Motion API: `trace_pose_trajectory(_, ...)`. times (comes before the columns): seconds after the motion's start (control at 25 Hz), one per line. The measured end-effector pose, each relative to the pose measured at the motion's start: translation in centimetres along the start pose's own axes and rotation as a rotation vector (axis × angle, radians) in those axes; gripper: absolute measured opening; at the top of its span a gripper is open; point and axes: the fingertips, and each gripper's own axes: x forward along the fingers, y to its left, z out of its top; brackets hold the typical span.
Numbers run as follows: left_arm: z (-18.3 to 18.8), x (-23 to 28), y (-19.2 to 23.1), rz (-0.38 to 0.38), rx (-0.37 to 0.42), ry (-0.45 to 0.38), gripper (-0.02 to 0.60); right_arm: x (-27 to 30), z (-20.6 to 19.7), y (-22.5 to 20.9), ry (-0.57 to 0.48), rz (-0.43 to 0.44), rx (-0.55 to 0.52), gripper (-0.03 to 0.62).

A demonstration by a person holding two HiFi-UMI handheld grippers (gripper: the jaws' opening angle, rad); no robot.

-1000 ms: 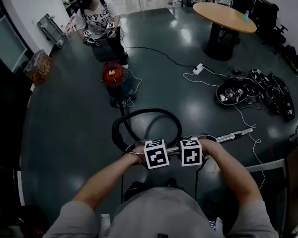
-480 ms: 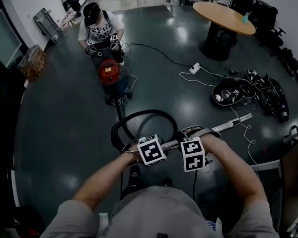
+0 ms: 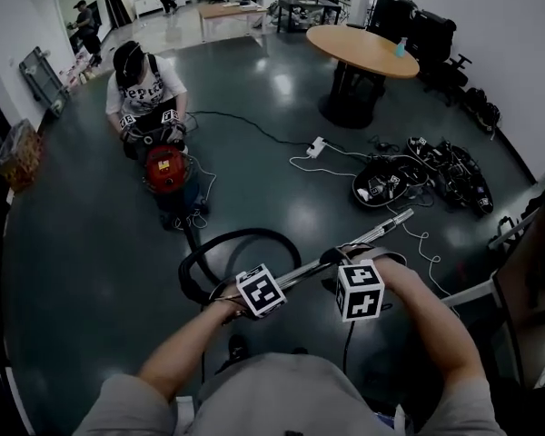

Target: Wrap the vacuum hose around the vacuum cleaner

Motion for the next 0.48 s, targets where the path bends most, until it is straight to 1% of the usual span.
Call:
trace_pose_trajectory(0.12,-0.7,-0.9,1.2,-0.021,-0.037,-0.056,0.158,-0.1,1.4,-1.0,-0.082,-0.023,0.193,0.153)
trace_pose_trajectory(0.2,-0.8,-1.7,2.1,-0.022,-0.074,-0.104,0.158,-0.3,2.9,-2.0,-0.182,-0.051,0.351,0.153)
trace_pose_trajectory(0.36,-0.6,-3.0,4.3,-0.032,-0.149,-0.212,0.158,-0.8,5.7,-3.7,-0.425,-0.113,0.706,0.153)
trace_pose_trajectory(0.44,-0.3,-4.0,5.2,-0.041,-0.177,-0.269,0.158,-1.1,6.1,-4.7,-0.513,-0.167,0.844,0.153)
trace_pose_trajectory(0.48,-0.1,-4.5,5.7,-0.047,-0.188,-0.295,0.158,-1.2,6.1,-5.2,-0.540,-0.200,0.905,0.153)
